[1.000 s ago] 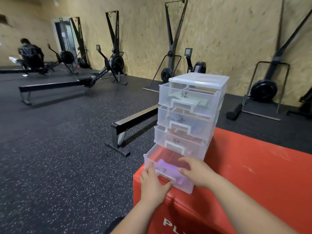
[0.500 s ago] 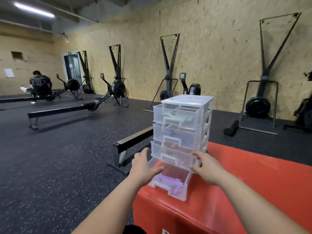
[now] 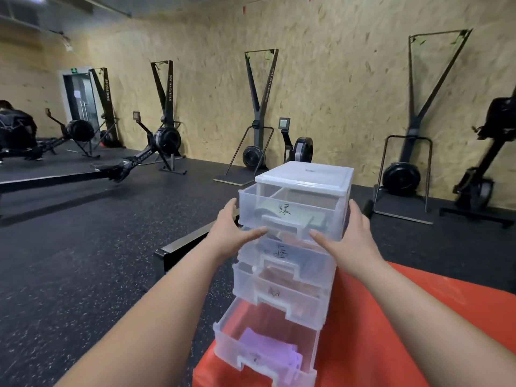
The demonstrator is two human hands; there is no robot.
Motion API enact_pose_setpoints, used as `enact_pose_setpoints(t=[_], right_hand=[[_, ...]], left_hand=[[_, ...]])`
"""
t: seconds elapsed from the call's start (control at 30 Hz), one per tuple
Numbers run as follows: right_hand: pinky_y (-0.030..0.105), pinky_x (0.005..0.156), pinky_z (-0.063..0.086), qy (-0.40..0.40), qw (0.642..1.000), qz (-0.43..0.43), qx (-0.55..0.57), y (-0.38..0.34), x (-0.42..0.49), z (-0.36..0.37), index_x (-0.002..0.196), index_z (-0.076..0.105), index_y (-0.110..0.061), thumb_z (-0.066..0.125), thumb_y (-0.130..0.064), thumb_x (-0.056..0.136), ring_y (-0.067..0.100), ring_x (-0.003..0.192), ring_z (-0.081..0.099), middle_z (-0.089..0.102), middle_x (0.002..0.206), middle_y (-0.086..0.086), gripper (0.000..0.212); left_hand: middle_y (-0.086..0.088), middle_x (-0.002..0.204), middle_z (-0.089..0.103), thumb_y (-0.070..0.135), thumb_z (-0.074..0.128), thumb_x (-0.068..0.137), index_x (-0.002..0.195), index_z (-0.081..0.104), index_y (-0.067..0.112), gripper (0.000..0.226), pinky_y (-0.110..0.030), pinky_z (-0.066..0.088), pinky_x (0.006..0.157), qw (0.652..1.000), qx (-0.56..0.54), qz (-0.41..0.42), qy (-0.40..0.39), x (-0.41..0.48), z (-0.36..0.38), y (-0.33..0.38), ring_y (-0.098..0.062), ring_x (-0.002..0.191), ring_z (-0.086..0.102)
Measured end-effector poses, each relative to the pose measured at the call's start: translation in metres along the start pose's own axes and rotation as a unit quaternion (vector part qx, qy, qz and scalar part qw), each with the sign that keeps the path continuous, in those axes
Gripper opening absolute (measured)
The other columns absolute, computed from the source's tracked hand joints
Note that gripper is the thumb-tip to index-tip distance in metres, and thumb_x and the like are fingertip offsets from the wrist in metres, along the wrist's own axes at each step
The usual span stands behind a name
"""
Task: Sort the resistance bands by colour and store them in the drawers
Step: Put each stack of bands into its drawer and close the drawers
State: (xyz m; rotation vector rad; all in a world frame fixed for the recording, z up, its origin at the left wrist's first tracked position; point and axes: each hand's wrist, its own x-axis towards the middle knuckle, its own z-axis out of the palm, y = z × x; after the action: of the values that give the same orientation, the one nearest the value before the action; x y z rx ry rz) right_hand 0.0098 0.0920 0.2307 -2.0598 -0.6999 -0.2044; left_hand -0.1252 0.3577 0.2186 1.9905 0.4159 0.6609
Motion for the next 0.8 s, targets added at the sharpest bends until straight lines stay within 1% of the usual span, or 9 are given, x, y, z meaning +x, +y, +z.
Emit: enact_pose_setpoints(t=[0.1,0.17,0.23,0.3,0.4,0.47,0.53,0.6,0.8], right_hand=[[0.047,0.124,0.033,0.002,0.998,0.02,0.063,0.009,0.024,0.008,0.165,0.008,-0.038,0.092,-0.064,0.063,0.018,0.151,0.034,0.026,0.165,-0.005,0.134],[0.043,0.12,0.039,0.005,0.995,0.013,0.095,0.016,0.033,0.011,0.161,0.019,-0.042,0.094,-0.064,0.058,0.01,0.143,0.043,0.036,0.159,-0.009,0.129],[0.031,0.114,0.036,0.017,0.995,0.011,0.101,0.018,0.038,0.013,0.162,0.023,-0.038,0.096,-0.05,0.066,0.002,0.135,0.041,0.033,0.15,-0.015,0.121],[0.025,0.107,0.031,0.037,0.995,0.023,0.086,0.021,0.042,0.014,0.164,0.023,-0.03,0.094,-0.043,0.071,0.0,0.127,0.037,0.031,0.14,-0.015,0.118],[0.025,0.1,0.036,0.07,0.996,0.026,0.046,0.024,0.054,0.017,0.155,0.042,-0.027,0.092,-0.049,0.072,0.004,0.117,0.048,0.041,0.133,-0.011,0.099],[0.025,0.091,0.038,0.091,0.995,0.034,0.02,0.024,0.061,0.019,0.144,0.053,-0.025,0.091,-0.05,0.073,0.008,0.106,0.053,0.048,0.126,-0.008,0.084],[0.027,0.088,0.039,0.121,0.992,0.043,0.006,0.027,0.067,0.021,0.136,0.057,-0.023,0.091,-0.049,0.073,0.009,0.101,0.054,0.051,0.122,-0.008,0.077],[0.03,0.086,0.042,0.145,0.988,0.046,-0.002,0.03,0.07,0.025,0.131,0.058,-0.025,0.091,-0.049,0.072,0.013,0.103,0.058,0.055,0.121,-0.008,0.071],[0.033,0.086,0.046,0.148,0.987,0.054,-0.026,0.028,0.075,0.027,0.127,0.058,-0.024,0.09,-0.051,0.073,0.015,0.104,0.058,0.058,0.122,-0.006,0.068]], left_hand=[[0.012,0.137,0.069,0.055,0.101,0.06,0.145,0.052,0.041,0.099,-0.051,0.055,0.107,0.996,-0.047,0.028,-0.072,0.049,-0.005,-0.008,-0.014,0.127,0.067],[0.005,0.133,0.073,0.042,0.1,0.07,0.146,0.055,0.035,0.088,-0.052,0.053,0.109,0.988,-0.067,0.033,-0.132,0.069,-0.007,-0.004,-0.018,0.124,0.07],[-0.001,0.135,0.072,0.031,0.095,0.08,0.147,0.056,0.033,0.078,-0.052,0.049,0.112,0.978,-0.09,0.038,-0.186,0.085,-0.007,-0.001,-0.025,0.127,0.069],[-0.005,0.135,0.073,0.027,0.092,0.083,0.145,0.058,0.033,0.071,-0.05,0.049,0.111,0.974,-0.091,0.045,-0.2,0.096,-0.002,-0.003,-0.028,0.126,0.069],[0.008,0.123,0.078,0.036,0.097,0.076,0.135,0.065,0.033,0.068,-0.045,0.057,0.104,0.988,-0.075,0.04,-0.13,0.107,0.009,-0.006,-0.013,0.114,0.074],[0.018,0.113,0.078,0.037,0.097,0.074,0.125,0.068,0.034,0.059,-0.034,0.06,0.096,0.995,-0.047,0.05,-0.072,0.112,0.016,-0.009,0.0,0.104,0.074],[0.02,0.11,0.078,0.038,0.096,0.074,0.123,0.068,0.034,0.056,-0.022,0.057,0.085,0.997,-0.024,0.063,-0.042,0.118,0.022,-0.01,0.008,0.097,0.071],[0.019,0.11,0.075,0.041,0.096,0.073,0.124,0.066,0.032,0.061,-0.014,0.051,0.077,0.998,-0.007,0.065,-0.015,0.121,0.027,-0.011,0.008,0.096,0.07],[0.019,0.112,0.072,0.042,0.095,0.074,0.126,0.064,0.03,0.062,-0.019,0.05,0.077,0.998,0.015,0.06,0.004,0.125,0.028,-0.012,0.003,0.1,0.066]])
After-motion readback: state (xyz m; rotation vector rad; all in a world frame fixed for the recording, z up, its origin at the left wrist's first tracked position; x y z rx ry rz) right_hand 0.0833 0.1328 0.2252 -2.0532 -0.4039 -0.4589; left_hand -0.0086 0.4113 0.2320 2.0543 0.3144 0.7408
